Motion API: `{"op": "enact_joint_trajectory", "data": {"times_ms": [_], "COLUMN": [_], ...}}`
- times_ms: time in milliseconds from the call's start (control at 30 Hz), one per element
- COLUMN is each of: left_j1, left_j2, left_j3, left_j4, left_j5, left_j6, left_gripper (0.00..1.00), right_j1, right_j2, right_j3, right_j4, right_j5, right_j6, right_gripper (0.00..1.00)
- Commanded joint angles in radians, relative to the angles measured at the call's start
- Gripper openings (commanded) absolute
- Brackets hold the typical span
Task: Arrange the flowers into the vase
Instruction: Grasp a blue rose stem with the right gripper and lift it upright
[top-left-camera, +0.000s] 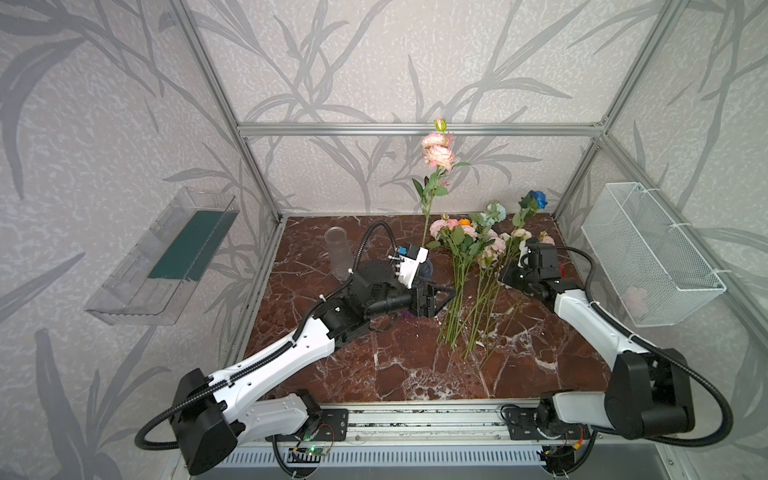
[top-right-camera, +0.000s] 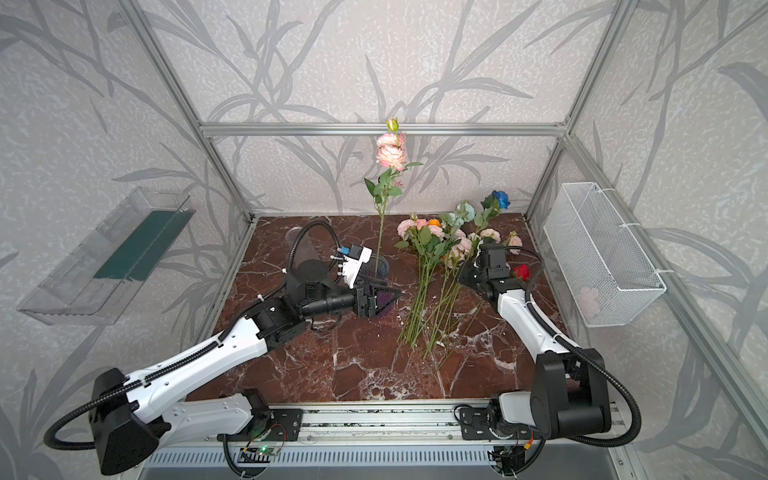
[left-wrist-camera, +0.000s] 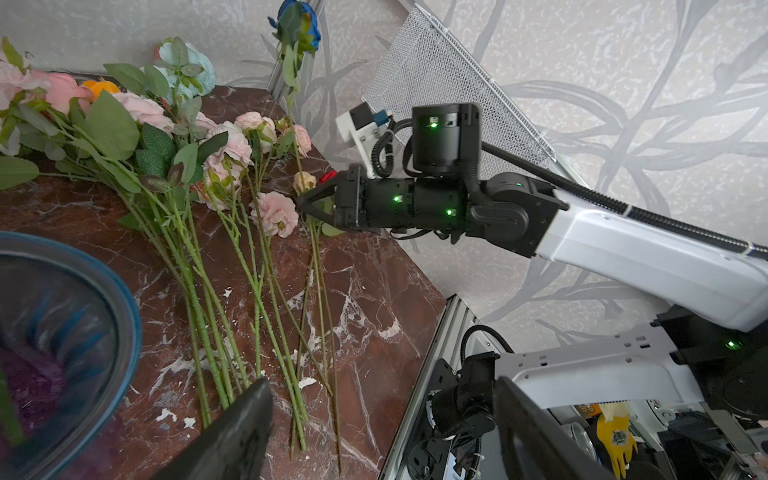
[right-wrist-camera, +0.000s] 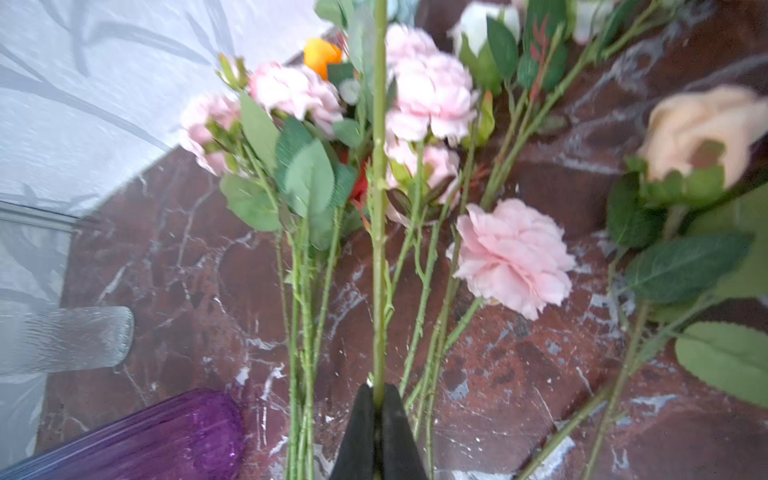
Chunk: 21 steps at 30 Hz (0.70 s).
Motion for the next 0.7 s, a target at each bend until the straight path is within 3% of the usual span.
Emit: {"op": "enact_joint_trajectory", "data": {"times_ms": [0, 167, 333, 467, 667], "left_j1": [-0.004, -0.003, -0.003, 0.0, 0.009], "left_j2": [-0.038, -0.078, -0.162, -0.268, -0.421], "left_j3": [0.013, -0.007, -0.043, -0.117, -0.224], "left_j4": [-0.002, 0.003, 0.006, 0.055, 0.086], "left_j5": [-0.044, -0.111, -0.288, -0.518, -0.969], "left_j6": [0.034, 0.066, 0.108, 0.115, 0.079], "left_gripper": [0.84, 0.84, 0.84, 0.87, 0.9], "right_j1": [-0.001, 0.04, 0.19, 0.334, 0.492], "right_j2": [-0.05, -0.128, -0.218, -0.277, -0.273], "right_j3": [-0.014, 0.026, 0.086, 0.119, 0.229], "right_j4": [0.064, 0.107, 0.134, 0.198, 0.308], "right_j5": [0.026, 0.044, 0.153, 0.265, 0.302], "right_j6": [-0.022, -0.023, -0.081, -0.152, -0.226], "right_gripper": [0.0, 0.0, 0.0, 0.0, 0.0]}}
